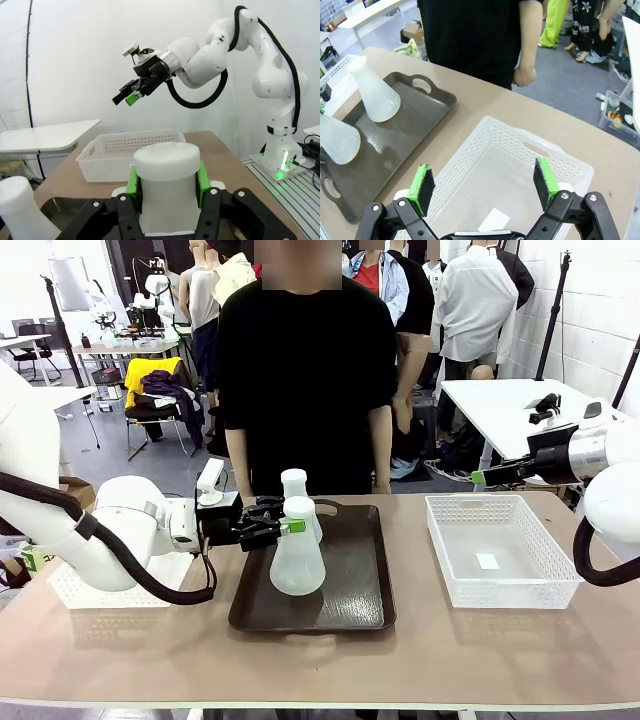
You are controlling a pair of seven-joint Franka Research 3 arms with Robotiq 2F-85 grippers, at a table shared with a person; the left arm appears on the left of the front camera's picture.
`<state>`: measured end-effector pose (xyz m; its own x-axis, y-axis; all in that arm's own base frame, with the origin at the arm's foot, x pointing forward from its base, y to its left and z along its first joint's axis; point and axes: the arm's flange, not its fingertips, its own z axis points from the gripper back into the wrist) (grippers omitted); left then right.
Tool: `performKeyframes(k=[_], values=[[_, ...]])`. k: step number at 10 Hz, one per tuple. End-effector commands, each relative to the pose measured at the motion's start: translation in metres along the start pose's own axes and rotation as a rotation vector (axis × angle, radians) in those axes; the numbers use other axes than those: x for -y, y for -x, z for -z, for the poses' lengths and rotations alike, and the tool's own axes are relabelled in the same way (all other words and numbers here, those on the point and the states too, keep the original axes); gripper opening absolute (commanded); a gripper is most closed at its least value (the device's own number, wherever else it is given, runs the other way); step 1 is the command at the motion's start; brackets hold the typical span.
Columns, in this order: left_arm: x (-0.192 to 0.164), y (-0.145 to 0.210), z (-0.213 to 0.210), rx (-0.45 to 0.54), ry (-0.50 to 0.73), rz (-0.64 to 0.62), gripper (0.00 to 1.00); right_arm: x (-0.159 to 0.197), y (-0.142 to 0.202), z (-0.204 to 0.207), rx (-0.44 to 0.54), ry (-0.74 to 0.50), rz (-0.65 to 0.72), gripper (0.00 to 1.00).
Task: Prepare the laboratory tools.
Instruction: Place the picked Big flask upright in the Handle tray as directed by the person.
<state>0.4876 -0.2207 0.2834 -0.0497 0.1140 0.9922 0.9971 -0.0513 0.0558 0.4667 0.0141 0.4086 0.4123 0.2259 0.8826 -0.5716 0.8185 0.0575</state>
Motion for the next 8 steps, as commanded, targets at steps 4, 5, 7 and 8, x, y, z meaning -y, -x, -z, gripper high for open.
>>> performKeyframes(k=[4, 5, 7, 8], values=[[-0.002, 0.0, 0.0, -0.06, 0.004, -0.042, 0.58, -0.002, -0.002, -0.001, -0.002, -0.004, 0.005, 1.0], [-0.002, 0.0, -0.001, -0.069, 0.005, -0.045, 0.78, -0.002, -0.002, -0.001, -0.002, -0.004, 0.005, 1.0], [0.005, -0.008, -0.001, -0.119, 0.018, -0.043, 1.0, -0.002, -0.002, -0.001, -0.002, -0.004, 0.005, 1.0], [0.009, -0.01, 0.0, -0.173, 0.048, -0.048, 1.0, -0.002, -0.002, -0.001, -0.002, -0.004, 0.005, 1.0]])
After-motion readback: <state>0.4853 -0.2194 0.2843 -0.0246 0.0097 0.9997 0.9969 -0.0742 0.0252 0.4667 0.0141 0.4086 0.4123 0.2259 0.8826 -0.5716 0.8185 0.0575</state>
